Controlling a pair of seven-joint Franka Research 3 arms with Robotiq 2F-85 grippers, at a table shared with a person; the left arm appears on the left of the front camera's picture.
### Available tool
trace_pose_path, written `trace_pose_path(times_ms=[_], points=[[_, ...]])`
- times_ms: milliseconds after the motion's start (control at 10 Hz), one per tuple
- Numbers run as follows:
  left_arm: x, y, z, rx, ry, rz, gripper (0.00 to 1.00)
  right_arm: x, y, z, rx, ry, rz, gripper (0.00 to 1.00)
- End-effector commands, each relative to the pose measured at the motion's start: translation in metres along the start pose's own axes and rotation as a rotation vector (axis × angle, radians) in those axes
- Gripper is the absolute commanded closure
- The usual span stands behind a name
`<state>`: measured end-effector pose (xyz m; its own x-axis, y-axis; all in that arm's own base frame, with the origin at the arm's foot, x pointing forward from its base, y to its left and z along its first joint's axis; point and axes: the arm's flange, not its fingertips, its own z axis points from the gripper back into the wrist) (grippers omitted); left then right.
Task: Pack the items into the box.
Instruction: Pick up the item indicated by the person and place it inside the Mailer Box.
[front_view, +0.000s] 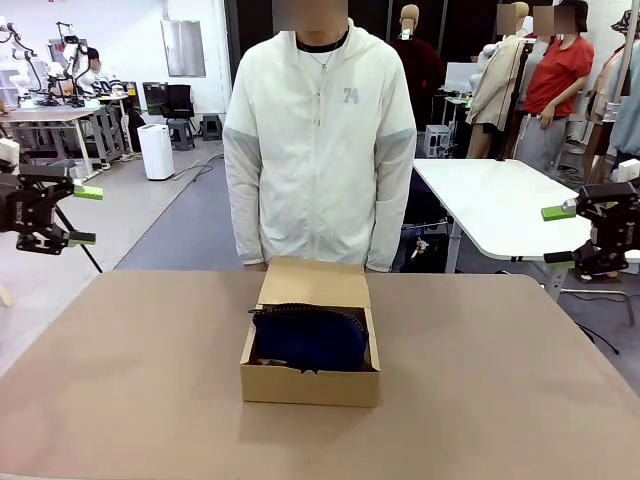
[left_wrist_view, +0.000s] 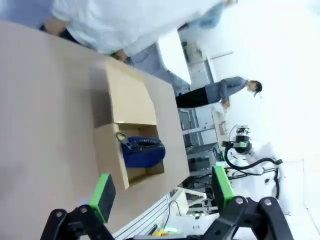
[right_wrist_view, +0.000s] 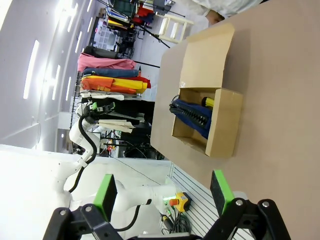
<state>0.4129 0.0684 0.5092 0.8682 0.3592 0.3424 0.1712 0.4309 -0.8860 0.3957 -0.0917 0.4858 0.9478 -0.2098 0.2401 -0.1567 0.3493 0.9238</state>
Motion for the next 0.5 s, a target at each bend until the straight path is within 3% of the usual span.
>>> trace_pose_path(times_ms=[0, 400], points=[[0.0061, -0.0255, -0.0145, 0.109, 0.112, -0.086, 0.0, 0.0012, 0.0026, 0.0023, -0.002, 0.009, 0.012, 0.0], [0.0061, -0.0255, -0.0145, 0.109, 0.112, -0.086, 0.0, 0.0012, 0.0026, 0.0023, -0.002, 0.009, 0.012, 0.0]])
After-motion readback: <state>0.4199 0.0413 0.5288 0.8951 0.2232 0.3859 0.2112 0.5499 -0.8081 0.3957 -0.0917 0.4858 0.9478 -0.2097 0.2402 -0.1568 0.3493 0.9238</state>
